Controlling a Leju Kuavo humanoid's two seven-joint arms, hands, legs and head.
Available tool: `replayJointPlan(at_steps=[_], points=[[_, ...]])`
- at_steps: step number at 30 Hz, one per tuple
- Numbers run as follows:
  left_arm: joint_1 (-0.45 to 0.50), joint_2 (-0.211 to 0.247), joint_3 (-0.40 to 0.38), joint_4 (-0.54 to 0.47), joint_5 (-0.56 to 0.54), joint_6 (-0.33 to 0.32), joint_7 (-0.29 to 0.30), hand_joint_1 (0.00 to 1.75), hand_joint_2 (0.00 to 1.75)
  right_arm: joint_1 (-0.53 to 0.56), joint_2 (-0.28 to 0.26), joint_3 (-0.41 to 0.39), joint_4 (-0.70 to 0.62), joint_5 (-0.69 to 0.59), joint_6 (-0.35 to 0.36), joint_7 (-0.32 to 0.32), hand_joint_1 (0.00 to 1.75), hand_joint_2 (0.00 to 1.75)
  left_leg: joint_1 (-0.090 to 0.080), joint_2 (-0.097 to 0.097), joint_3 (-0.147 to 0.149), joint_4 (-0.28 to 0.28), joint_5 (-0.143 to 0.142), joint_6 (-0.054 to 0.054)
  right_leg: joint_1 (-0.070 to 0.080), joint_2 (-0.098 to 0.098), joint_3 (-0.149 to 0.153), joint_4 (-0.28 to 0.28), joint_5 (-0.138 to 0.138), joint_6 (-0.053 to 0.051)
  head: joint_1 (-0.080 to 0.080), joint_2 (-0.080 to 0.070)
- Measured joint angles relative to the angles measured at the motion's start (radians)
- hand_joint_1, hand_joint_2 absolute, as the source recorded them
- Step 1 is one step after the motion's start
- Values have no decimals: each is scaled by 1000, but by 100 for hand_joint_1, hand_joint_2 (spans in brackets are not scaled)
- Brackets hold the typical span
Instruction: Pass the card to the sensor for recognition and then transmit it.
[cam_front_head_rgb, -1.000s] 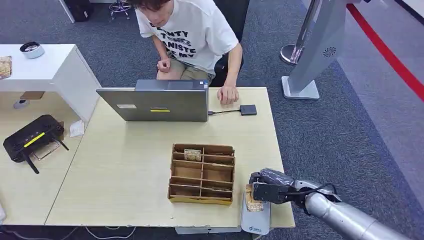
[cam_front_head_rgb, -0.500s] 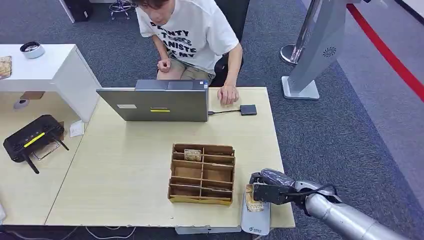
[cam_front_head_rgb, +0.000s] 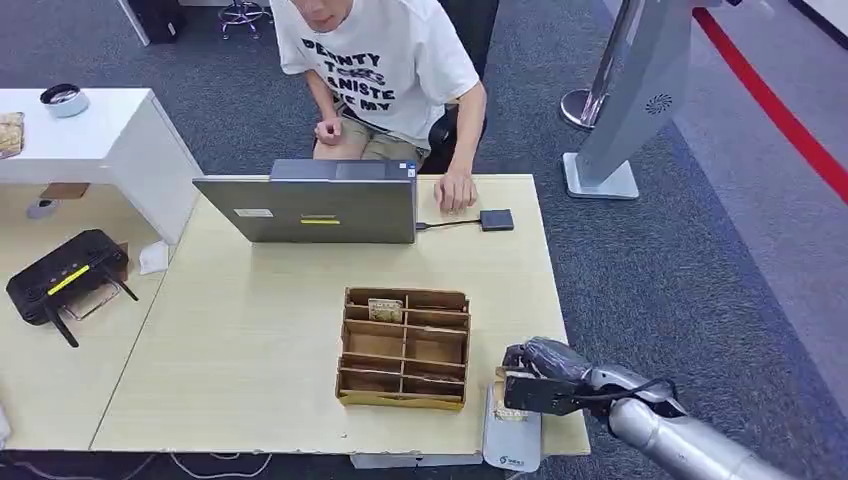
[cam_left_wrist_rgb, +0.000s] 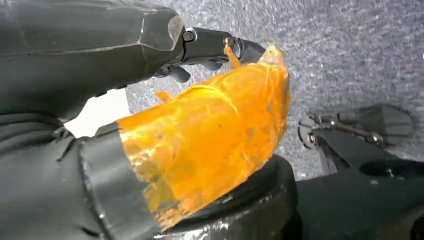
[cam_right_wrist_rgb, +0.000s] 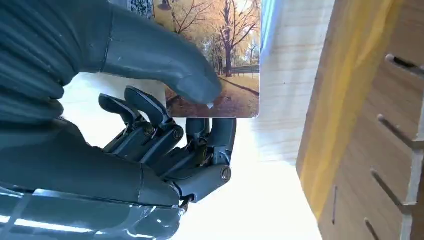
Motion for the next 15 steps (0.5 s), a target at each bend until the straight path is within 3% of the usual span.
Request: replayJointPlan(at_steps=[4, 8, 15], points=[[14, 16, 22, 0, 29, -62, -40, 0, 0, 55, 32, -55, -20, 93, -130, 37, 175, 175, 0, 0, 0, 0, 0, 0, 0, 0, 0, 0, 0, 0, 0, 0], [37, 37, 52, 0, 62, -146, -92, 0, 0, 147, 107, -164, -78, 203, -326, 58, 175, 175, 1, 0, 0, 0, 0, 0, 1, 0, 0, 0, 0, 0, 0, 0], [91, 79, 88, 1, 93, -269, -183, 0, 0, 277, 222, -325, -204, 305, -537, 5, 175, 175, 1, 0, -1, -1, 0, 0, 1, 0, -1, 0, -1, 0, 0, 0]])
